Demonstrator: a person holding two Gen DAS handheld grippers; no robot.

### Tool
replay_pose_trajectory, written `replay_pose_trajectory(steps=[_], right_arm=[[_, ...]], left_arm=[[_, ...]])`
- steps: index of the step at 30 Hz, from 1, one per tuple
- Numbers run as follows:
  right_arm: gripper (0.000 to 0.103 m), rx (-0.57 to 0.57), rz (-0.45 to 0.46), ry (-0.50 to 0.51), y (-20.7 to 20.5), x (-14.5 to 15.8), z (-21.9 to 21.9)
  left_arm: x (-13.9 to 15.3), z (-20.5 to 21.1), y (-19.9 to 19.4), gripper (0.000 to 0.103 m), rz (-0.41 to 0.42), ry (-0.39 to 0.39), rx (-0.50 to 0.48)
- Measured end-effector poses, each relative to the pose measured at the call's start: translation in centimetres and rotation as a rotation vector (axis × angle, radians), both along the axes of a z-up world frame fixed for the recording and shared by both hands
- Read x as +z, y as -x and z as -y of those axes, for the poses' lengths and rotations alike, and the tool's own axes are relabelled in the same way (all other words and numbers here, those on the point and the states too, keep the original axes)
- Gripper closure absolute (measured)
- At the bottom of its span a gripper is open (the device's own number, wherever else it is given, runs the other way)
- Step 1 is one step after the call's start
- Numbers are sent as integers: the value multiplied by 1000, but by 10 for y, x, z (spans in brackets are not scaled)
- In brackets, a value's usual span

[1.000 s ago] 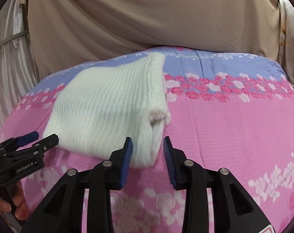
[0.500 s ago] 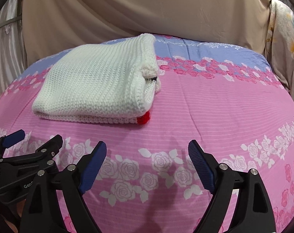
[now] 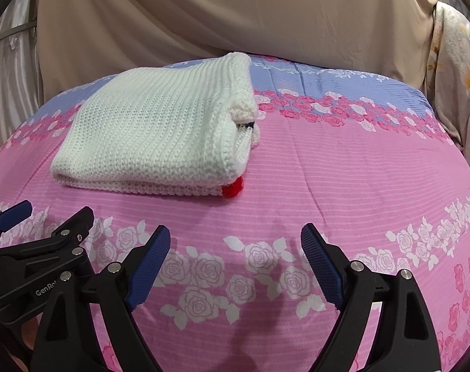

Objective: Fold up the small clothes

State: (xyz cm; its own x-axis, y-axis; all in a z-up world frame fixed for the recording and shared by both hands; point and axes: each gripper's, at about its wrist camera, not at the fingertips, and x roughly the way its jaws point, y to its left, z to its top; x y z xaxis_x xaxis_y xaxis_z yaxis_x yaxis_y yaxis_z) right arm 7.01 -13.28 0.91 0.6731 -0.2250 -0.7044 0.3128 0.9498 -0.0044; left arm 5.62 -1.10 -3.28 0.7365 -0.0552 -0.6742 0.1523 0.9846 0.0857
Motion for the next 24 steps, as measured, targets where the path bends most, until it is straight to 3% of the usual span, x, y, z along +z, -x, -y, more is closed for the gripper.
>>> replay_pose_trajectory(steps=[24], right_arm=[[19, -46, -7, 54, 1, 3, -10]], left_arm=[[3, 5, 4, 5, 30, -50, 28]])
